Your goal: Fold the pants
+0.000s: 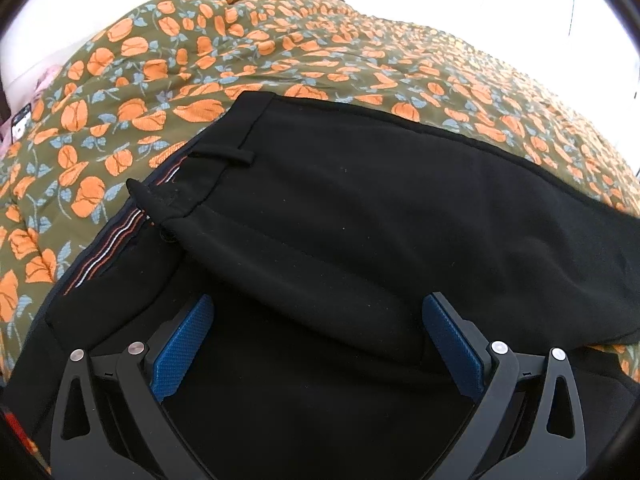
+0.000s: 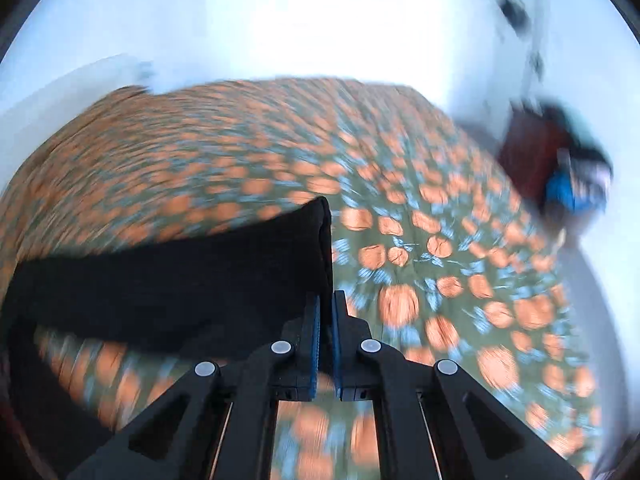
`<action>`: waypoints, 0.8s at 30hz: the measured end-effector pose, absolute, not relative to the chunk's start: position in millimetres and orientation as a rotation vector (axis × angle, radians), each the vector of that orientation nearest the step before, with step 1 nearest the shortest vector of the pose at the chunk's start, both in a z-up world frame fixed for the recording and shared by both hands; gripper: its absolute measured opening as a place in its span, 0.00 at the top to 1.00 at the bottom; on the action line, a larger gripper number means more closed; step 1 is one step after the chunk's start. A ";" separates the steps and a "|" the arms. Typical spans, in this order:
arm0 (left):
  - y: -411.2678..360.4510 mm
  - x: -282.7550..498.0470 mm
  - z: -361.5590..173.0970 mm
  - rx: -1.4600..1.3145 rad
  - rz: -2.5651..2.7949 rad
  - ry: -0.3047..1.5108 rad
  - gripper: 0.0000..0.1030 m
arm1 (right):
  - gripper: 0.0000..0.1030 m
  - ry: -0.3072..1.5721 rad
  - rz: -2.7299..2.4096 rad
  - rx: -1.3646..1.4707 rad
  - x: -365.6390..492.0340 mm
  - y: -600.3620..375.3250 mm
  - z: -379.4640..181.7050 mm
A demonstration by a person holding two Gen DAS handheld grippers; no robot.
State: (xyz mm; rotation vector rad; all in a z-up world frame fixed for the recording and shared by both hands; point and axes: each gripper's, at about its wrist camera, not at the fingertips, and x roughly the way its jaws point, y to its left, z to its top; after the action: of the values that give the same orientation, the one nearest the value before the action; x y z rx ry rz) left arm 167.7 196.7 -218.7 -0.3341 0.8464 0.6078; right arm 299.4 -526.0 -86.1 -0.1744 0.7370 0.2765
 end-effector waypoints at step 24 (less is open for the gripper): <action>80.6 97.4 -198.3 -0.205 0.332 1.036 0.01 | 0.37 1.066 0.449 0.742 151.5 -453.3 -218.0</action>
State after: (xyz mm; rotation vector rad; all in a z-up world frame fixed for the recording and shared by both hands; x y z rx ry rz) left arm 97.4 80.6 -198.3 -0.2052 1.0359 0.3315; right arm 151.5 -453.3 -218.0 0.7415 1.0657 0.4493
